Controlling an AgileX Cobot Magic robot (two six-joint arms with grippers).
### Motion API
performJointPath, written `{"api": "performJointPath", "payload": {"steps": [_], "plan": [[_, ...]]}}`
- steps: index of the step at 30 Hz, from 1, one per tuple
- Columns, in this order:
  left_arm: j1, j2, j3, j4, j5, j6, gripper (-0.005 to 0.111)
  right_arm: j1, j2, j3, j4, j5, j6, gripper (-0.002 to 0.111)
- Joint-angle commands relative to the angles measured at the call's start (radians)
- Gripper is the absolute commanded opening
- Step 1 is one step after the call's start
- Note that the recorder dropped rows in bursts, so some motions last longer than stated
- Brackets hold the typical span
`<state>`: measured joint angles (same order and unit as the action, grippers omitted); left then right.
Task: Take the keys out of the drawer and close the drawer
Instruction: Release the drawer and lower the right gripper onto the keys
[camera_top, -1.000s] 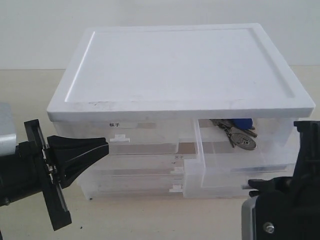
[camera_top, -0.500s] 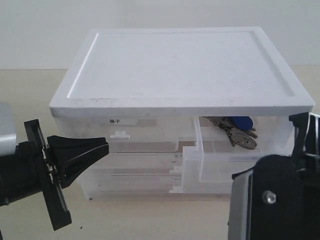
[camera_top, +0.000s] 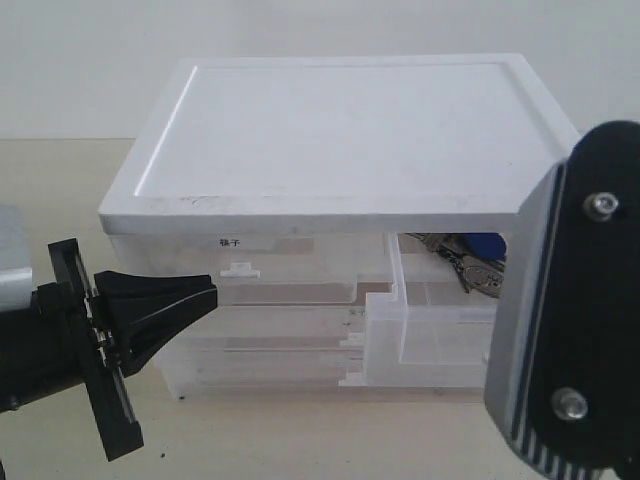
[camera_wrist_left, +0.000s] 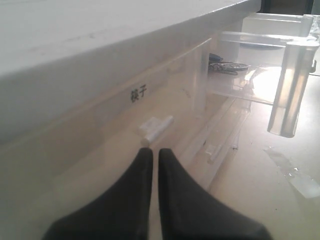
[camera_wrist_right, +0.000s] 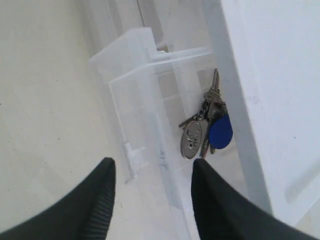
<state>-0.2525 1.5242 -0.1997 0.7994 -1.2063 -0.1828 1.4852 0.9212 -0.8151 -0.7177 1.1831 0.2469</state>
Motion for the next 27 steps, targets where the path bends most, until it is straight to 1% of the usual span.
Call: {"api": "performJointPath", "payload": {"steps": [1, 3, 6, 9, 13, 16, 21, 24, 27], "plan": [[-0.004, 0.003, -0.004, -0.009, -0.015, 0.001, 0.005, -0.002, 0.009, 0.015, -0.046, -0.009, 0.01, 0.04], [-0.004, 0.003, -0.004, -0.009, -0.015, 0.001, 0.005, -0.013, 0.009, 0.035, -0.046, -0.024, 0.016, 0.04], [-0.004, 0.003, -0.004, -0.007, -0.015, 0.001, 0.005, -0.071, 0.009, 0.05, -0.023, -0.05, 0.017, 0.04], [-0.004, 0.003, -0.004, -0.007, -0.015, 0.001, 0.005, -0.163, 0.009, 0.046, 0.031, -0.093, -0.039, 0.04], [-0.004, 0.003, -0.004, -0.007, -0.015, 0.001, 0.005, -0.312, 0.009, 0.046, 0.146, -0.224, -0.186, 0.04], [-0.004, 0.003, -0.004, -0.007, -0.015, 0.001, 0.005, -0.399, 0.009, 0.046, 0.213, -0.28, -0.292, 0.04], [-0.004, 0.003, -0.004, -0.009, -0.015, 0.001, 0.005, -0.466, 0.009, 0.046, 0.322, -0.283, -0.476, 0.04], [-0.004, 0.003, -0.004, -0.009, -0.015, 0.004, 0.005, -0.469, 0.04, 0.048, 0.397, -0.285, -0.567, 0.04], [-0.004, 0.003, -0.004, -0.009, -0.015, 0.004, 0.005, -0.469, 0.1, 0.048, 0.392, -0.283, -0.6, 0.04]]}}
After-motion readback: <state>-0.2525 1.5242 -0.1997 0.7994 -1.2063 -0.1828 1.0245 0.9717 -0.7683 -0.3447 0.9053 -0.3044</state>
